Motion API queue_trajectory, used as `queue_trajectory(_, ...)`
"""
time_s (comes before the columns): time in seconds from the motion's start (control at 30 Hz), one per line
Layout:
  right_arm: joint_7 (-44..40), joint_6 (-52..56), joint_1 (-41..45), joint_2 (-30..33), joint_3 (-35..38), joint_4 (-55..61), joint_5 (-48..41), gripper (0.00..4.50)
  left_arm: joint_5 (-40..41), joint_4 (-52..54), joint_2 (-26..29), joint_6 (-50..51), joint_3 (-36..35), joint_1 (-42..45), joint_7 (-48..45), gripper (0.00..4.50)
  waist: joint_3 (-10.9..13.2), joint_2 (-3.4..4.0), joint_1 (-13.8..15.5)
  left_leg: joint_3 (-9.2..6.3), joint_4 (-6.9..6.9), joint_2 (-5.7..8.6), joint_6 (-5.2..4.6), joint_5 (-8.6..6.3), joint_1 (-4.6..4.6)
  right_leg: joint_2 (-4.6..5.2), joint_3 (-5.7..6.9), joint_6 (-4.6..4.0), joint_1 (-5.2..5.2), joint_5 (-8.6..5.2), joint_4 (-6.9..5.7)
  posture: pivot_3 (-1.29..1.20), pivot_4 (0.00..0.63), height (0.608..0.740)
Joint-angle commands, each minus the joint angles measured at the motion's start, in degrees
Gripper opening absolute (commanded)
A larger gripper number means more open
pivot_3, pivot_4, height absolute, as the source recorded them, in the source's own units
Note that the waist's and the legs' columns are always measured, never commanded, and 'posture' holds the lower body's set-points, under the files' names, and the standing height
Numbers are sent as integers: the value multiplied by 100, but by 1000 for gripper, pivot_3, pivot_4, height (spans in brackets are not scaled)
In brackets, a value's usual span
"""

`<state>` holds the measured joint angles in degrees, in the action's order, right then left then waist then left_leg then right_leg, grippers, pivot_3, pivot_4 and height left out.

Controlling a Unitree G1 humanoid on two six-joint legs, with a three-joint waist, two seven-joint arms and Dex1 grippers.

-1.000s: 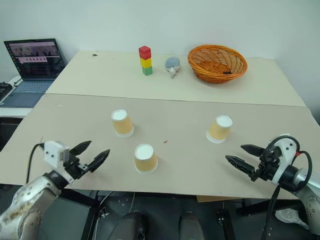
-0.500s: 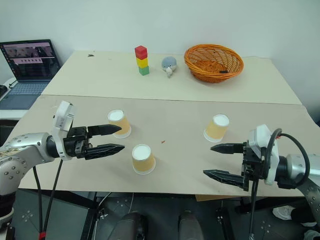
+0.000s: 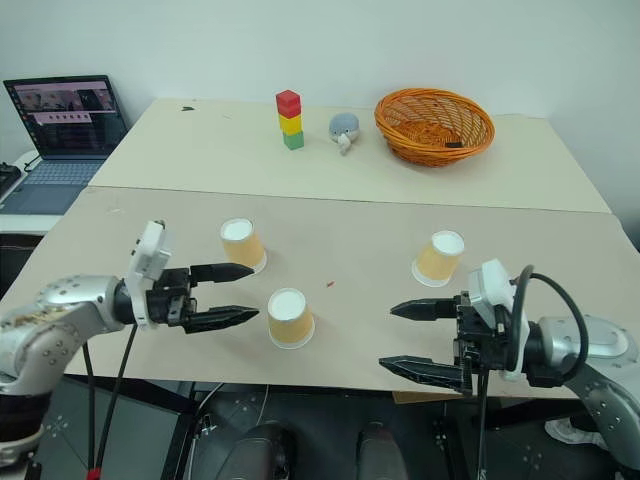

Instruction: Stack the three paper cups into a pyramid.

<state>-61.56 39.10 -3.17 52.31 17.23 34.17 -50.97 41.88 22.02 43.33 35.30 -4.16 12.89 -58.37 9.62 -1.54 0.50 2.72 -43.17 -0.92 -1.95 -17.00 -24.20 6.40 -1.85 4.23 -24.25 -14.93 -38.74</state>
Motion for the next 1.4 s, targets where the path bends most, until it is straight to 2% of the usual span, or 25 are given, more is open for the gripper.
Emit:
queue_trajectory(0.03,4,-184,-15,-63,46,-5,47,4500,-779,138,-179,-993,218,-258,43,4477,0,-1,4,0,0,1,0,0,-3,0,0,0,-2,0,-1,0,150,681)
queue_trajectory(0.37,75,-173,-75,-168,224,21,-70,4500,-990,-174,-415,-1490,242,-249,-70,4477,0,0,15,-1,-1,0,-1,1,-2,1,1,-1,-1,2,-1,0,150,681)
queue_trajectory(1.03,282,-139,-430,-209,629,150,-298,4500,-838,-430,-412,-1001,527,21,-673,4477,0,-1,9,-2,-1,-1,-2,1,0,-2,1,1,0,2,-2,0,150,681)
queue_trajectory(1.4,512,-50,-454,-179,775,310,-496,4500,-1399,-994,-871,-1611,844,384,-578,4477,0,-1,16,-2,-1,2,-2,1,-2,-1,1,1,1,2,-1,0,150,681)
